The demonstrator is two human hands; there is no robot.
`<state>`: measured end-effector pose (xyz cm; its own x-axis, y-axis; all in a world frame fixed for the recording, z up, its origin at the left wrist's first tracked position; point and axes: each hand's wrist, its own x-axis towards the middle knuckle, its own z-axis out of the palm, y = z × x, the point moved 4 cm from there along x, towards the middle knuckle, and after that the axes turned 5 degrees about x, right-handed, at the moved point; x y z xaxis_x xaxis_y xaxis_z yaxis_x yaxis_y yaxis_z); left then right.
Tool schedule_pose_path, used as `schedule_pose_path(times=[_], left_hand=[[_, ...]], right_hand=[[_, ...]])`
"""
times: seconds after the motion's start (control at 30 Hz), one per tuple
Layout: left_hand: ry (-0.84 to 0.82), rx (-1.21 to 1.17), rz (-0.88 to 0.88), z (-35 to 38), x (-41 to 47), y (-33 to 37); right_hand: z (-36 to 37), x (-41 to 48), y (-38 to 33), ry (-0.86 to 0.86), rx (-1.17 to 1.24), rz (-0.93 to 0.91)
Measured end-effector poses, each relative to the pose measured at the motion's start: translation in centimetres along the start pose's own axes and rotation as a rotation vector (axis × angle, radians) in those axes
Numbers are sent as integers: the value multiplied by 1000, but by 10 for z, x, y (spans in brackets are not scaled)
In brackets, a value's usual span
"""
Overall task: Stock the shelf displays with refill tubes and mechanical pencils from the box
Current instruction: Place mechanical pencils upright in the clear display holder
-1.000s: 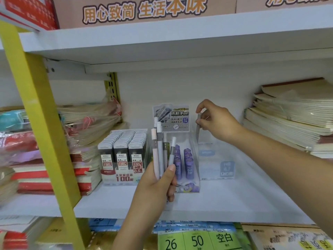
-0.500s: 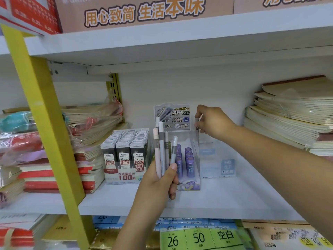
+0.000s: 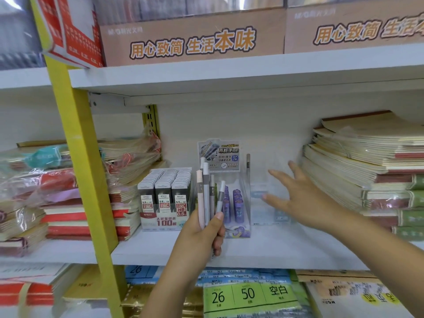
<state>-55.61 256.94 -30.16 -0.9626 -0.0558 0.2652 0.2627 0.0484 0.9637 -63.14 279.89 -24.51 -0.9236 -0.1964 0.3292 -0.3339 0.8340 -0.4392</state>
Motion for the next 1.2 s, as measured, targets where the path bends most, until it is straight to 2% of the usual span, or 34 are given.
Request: schedule_pose_path(times=[0.07,0.27,0.5,0.6,0.67,0.7,0.8,0.87,0.93,1.03,1.1,1.2], left_hand=[[-11,-8,-10,1,-4,0],[-42,22,-18,3,-17,0],[-68,31,-25,5,-25,3],[-99,-14,-12,12,-25,7],[-121,-59,0,19,-24,10],[-131,-75,4,22,-23,11],[-158,-97,25,33,-19,11],[-166,-100,30,39,-16,11],[-156,-118,16,41,-12,8],[-124,-133,-5,37,-4,4],[-118,-167,-20,35,1,1],[-122,-176,-34,34,4,-2]], right_hand=[[10,-15,3,-65,27,3],[5,-42,-1,203,60,-101],[-3,-60,-9,165,-23,-75],[-16,-66,-28,312,-61,-199],[-22,-68,-50,344,89,-307],[-22,-67,-60,279,233,-298],[-10,-58,-78,21,694,-168],[-7,-51,-82,-12,807,-127],[-11,-42,-81,30,901,-96],[-44,-20,-68,308,1052,-117],[-70,-2,-58,465,928,-198],[-79,25,-49,465,627,-250]])
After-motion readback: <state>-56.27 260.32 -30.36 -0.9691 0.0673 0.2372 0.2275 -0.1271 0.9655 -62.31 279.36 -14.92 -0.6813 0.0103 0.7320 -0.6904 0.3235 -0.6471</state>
